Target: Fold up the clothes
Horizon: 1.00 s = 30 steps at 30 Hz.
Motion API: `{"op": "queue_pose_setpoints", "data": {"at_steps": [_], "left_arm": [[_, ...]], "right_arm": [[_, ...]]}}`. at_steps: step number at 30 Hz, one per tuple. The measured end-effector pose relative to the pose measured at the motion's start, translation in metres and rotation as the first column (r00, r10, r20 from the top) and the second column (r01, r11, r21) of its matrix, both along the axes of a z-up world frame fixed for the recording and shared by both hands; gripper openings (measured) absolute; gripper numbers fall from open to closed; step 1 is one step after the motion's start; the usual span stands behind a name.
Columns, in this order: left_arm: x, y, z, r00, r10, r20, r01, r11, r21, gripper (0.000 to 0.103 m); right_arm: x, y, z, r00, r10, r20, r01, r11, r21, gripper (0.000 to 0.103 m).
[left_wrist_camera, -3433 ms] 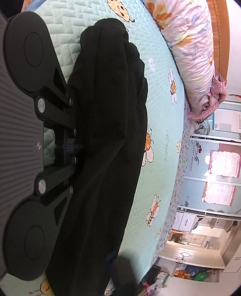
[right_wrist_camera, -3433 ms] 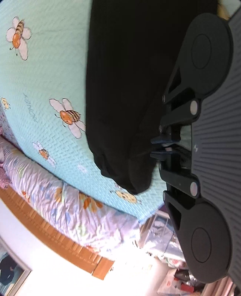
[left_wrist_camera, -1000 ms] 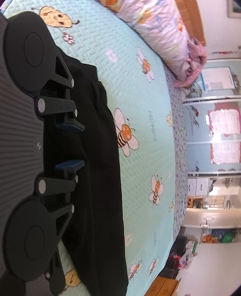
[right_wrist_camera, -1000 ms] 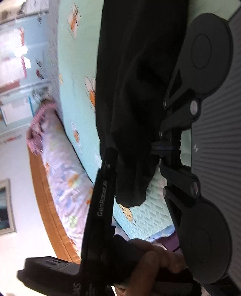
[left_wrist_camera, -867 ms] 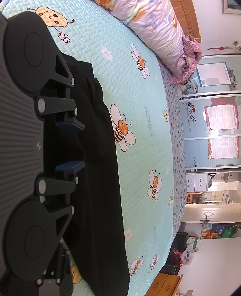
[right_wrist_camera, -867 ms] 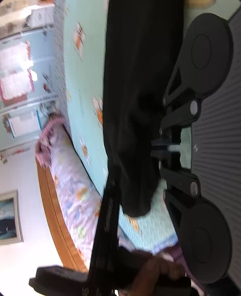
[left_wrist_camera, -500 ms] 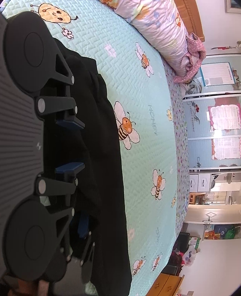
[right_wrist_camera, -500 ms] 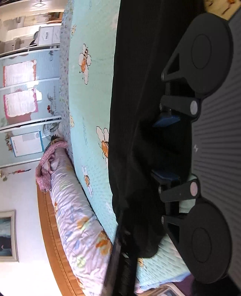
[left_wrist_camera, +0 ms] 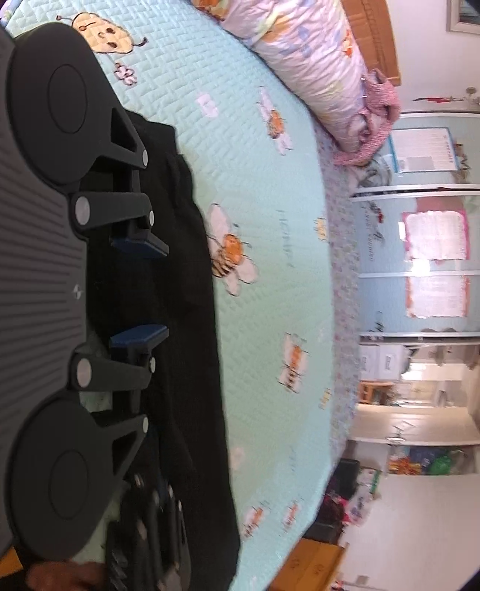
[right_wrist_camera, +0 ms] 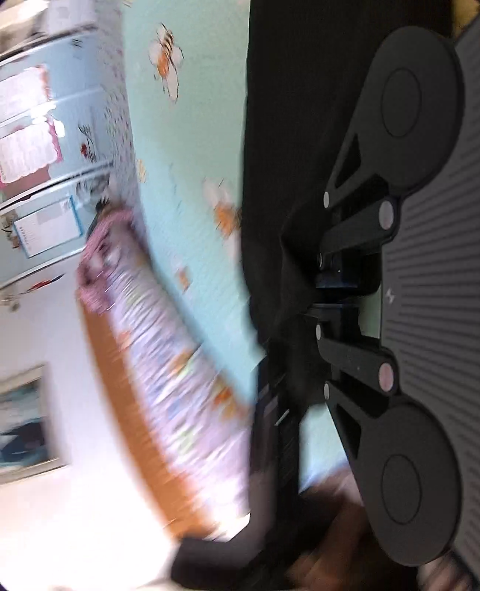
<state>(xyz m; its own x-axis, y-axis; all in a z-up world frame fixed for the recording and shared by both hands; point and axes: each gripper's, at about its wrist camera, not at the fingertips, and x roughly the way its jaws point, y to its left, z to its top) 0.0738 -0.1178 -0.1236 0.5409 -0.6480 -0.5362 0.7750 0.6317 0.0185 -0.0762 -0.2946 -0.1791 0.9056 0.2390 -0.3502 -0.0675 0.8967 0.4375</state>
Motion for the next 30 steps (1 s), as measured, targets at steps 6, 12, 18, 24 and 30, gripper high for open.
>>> {"op": "queue_pose_setpoints", "data": {"at_steps": [6, 12, 18, 24, 30], "left_arm": [[-0.008, 0.009, 0.000, 1.000, -0.012, -0.007, 0.012, 1.000, 0.012, 0.053], [-0.007, -0.009, -0.013, 0.999, -0.045, -0.017, 0.046, 0.997, 0.056, 0.053], [-0.001, -0.033, -0.047, 0.994, -0.095, -0.050, 0.102, 0.980, 0.173, 0.055], [0.009, -0.023, -0.074, 0.994, -0.041, -0.103, 0.060, 0.980, 0.189, 0.056], [0.003, -0.020, -0.068, 0.995, -0.011, -0.102, 0.029, 0.985, 0.171, 0.056]], "right_arm": [[0.004, -0.004, -0.055, 0.965, 0.117, -0.236, -0.091, 0.989, 0.118, 0.008], [-0.006, 0.014, -0.061, 0.981, 0.049, -0.189, -0.035, 0.996, 0.077, 0.013], [-0.030, 0.020, -0.042, 0.983, 0.014, -0.182, -0.006, 0.999, 0.046, 0.025], [-0.067, -0.004, -0.003, 0.988, -0.153, -0.029, 0.152, 0.988, -0.039, 0.053], [-0.033, -0.010, -0.034, 0.953, -0.222, -0.207, 0.148, 0.935, -0.322, 0.056]]}}
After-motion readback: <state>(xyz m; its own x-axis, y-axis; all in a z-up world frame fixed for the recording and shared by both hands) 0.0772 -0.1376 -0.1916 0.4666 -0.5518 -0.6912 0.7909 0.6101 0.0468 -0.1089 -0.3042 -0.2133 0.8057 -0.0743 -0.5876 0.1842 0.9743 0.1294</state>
